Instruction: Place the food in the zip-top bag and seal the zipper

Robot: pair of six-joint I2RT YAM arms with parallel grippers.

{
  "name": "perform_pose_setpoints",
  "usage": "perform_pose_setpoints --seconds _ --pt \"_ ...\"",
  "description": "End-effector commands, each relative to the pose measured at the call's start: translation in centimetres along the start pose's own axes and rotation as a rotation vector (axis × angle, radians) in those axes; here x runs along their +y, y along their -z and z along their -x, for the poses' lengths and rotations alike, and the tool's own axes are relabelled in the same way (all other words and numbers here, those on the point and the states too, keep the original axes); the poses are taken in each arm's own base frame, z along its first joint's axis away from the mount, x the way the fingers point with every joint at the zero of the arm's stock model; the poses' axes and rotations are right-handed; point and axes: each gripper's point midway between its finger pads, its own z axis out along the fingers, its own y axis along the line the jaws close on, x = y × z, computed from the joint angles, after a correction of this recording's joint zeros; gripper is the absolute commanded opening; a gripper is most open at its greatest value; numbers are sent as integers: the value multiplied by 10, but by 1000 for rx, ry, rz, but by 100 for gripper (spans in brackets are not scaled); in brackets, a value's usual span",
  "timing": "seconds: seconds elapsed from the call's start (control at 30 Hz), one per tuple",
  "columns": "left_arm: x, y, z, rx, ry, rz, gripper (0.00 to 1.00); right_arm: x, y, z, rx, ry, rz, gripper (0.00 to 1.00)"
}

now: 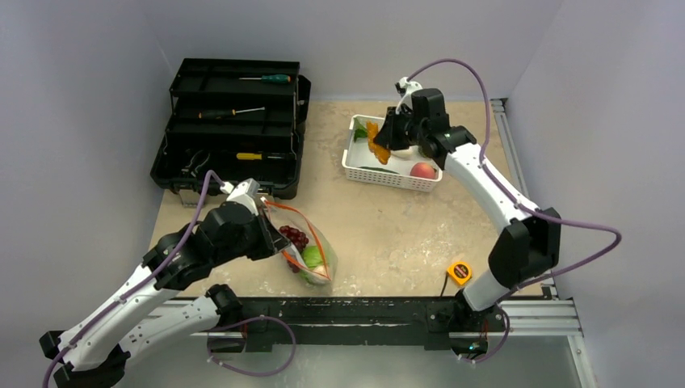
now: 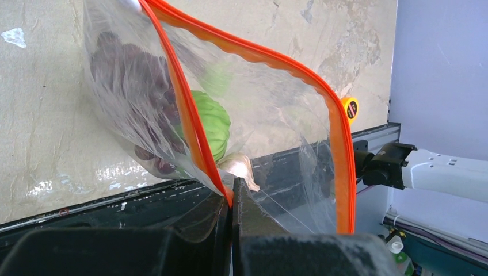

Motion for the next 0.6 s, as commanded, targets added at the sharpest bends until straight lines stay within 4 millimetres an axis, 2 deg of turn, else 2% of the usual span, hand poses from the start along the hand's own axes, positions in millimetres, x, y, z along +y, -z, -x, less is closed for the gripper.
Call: perform_pose_setpoints --seconds 0.0,0.27,0.47,0.57 --pt "-15 -1 6 -17 4 -57 0 84 43 1 -25 -39 399 0" --pt "-19 -2 8 -23 0 -65 0 189 124 -22 -64 39 710 0" --pt "-21 -2 10 -23 -1 -67 0 221 187 -15 -169 61 848 0" --pt "-21 -2 10 -27 0 -69 0 244 210 -24 -173 90 919 0"
